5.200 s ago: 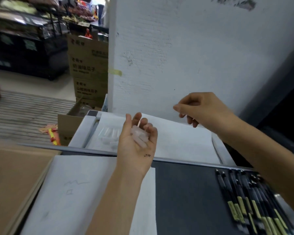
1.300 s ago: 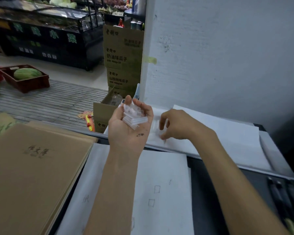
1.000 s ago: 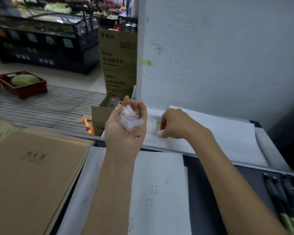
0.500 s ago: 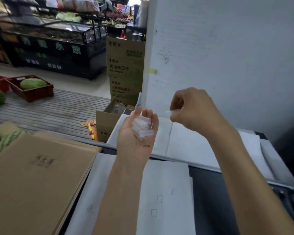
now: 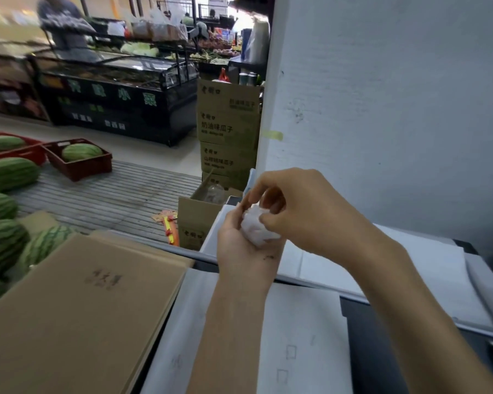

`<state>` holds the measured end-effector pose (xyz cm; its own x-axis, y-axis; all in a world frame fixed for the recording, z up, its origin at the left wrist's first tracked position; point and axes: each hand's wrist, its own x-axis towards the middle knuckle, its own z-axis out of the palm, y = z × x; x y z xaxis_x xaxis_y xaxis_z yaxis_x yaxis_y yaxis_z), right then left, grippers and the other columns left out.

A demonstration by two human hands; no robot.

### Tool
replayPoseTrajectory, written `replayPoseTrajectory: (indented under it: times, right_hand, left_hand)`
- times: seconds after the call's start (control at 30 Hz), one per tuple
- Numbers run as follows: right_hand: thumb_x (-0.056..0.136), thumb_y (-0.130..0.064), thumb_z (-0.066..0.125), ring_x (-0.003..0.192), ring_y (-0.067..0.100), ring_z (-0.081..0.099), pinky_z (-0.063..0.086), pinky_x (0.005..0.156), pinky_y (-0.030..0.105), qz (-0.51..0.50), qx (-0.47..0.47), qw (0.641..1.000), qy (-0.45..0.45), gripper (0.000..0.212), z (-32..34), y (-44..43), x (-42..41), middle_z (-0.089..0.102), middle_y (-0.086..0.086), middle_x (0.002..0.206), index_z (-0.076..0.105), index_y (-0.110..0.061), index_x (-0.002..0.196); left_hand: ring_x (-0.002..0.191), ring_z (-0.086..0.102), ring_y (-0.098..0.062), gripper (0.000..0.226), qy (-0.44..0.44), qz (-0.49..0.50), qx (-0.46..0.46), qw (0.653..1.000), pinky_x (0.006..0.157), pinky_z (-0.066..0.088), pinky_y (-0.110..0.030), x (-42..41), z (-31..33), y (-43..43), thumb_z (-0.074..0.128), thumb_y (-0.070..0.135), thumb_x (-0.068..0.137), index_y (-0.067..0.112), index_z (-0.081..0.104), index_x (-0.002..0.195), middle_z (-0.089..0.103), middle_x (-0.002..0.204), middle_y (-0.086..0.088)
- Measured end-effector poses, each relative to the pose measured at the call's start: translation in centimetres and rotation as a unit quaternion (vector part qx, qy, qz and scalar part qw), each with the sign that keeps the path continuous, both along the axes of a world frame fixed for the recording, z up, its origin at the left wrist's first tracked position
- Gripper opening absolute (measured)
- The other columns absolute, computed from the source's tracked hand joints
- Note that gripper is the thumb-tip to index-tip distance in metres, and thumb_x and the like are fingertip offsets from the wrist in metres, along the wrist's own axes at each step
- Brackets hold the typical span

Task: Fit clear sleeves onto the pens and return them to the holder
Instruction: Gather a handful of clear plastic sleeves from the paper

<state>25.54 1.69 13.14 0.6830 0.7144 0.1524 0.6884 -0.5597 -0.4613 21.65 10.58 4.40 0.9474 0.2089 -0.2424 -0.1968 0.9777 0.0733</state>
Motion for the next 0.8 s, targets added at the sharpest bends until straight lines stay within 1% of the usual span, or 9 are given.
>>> replayPoseTrajectory:
  times: [0.1,0.17,0.23,0.33,0.37,0.43,0.6,0.73,0.8]
  right_hand:
    - [0.092,-0.017,0.077,0.08,-0.001,0.066,0.051,0.063,0.01,-0.018,0.061,0.998,0.003,0.023,0.5,-0.9,1.1,0.068,-0.018,0.085,0.071,-0.039,0.089]
    - [0.093,-0.017,0.075,0.077,-0.002,0.065,0.046,0.056,0.004,-0.045,0.087,0.995,0.003,0.023,0.1,-1.5,2.3,0.067,-0.019,0.083,0.07,-0.039,0.089]
    - [0.094,-0.015,0.073,0.077,0.001,0.066,0.044,0.052,0.006,-0.073,0.079,0.994,0.012,0.022,-1.1,-2.1,3.7,0.068,-0.016,0.086,0.071,-0.036,0.09]
    - [0.094,-0.01,0.069,0.093,0.014,0.067,0.048,0.07,0.021,-0.113,-0.029,0.993,0.018,0.022,-4.3,-2.4,5.6,0.071,-0.002,0.108,0.071,-0.029,0.104]
    - [0.093,-0.007,0.068,0.102,0.018,0.064,0.049,0.077,0.027,-0.116,-0.081,0.99,0.019,0.028,-5.4,-2.4,6.0,0.068,0.001,0.118,0.071,-0.027,0.113]
    - [0.09,-0.002,0.066,0.113,0.023,0.06,0.05,0.087,0.031,-0.109,-0.136,0.984,0.031,0.045,-7.2,-2.0,6.4,0.061,0.003,0.13,0.067,-0.026,0.128]
    - [0.086,-0.007,0.073,0.122,0.025,0.058,0.047,0.094,0.028,-0.083,-0.084,0.989,0.087,0.064,-9.7,-0.8,6.9,0.05,0.003,0.141,0.059,-0.036,0.142]
    - [0.089,-0.006,0.072,0.133,0.026,0.047,0.045,0.109,0.036,-0.051,-0.125,0.988,0.078,0.067,-10.9,-0.5,6.9,0.044,0.0,0.146,0.057,-0.041,0.144]
    - [0.09,-0.003,0.07,0.136,0.025,0.043,0.044,0.108,0.035,-0.04,-0.136,0.988,0.069,0.074,-11.0,-0.5,6.8,0.043,-0.001,0.148,0.052,-0.045,0.148]
  left_hand:
    - [0.102,0.069,-0.031,0.042,-0.003,0.028,-0.03,0.999,0.089,0.059,-0.042,0.2,0.1,0.3,0.053,0.025,0.104,0.009,0.06,0.142,0.068,0.118,-0.022]
    - [0.084,0.067,-0.026,0.03,-0.002,0.041,-0.06,0.997,0.076,0.062,-0.038,0.3,0.1,0.5,0.058,0.023,0.103,0.007,0.067,0.127,0.067,0.099,-0.02]
    - [0.074,0.065,-0.022,0.023,0.001,0.059,-0.082,0.995,0.06,0.062,-0.035,0.2,0.2,0.8,0.061,0.025,0.102,0.006,0.071,0.11,0.065,0.092,-0.017]
    - [0.071,0.063,-0.02,0.025,0.0,0.106,-0.079,0.991,0.057,0.061,-0.03,-0.1,0.2,1.4,0.064,0.025,0.099,0.003,0.073,0.092,0.064,0.089,-0.015]
    - [0.071,0.063,-0.02,0.025,-0.001,0.117,-0.072,0.99,0.057,0.06,-0.029,-0.2,0.2,1.6,0.064,0.024,0.097,0.003,0.073,0.088,0.064,0.086,-0.015]
    - [0.071,0.063,-0.019,0.022,-0.004,0.135,-0.07,0.988,0.056,0.06,-0.029,-0.5,0.3,1.8,0.064,0.025,0.095,0.004,0.071,0.092,0.065,0.081,-0.013]
    - [0.064,0.067,-0.019,0.023,0.003,0.151,-0.076,0.986,0.054,0.06,-0.029,-0.8,0.4,2.2,0.063,0.028,0.1,0.006,0.069,0.104,0.068,0.077,-0.012]
    - [0.071,0.064,-0.02,0.023,0.024,0.155,-0.057,0.986,0.055,0.06,-0.03,-0.8,0.4,2.5,0.067,0.026,0.098,0.004,0.07,0.105,0.064,0.095,-0.016]
    - [0.074,0.063,-0.02,0.024,0.025,0.157,-0.054,0.986,0.055,0.061,-0.03,-1.0,0.3,2.8,0.067,0.026,0.098,0.004,0.07,0.108,0.062,0.1,-0.016]
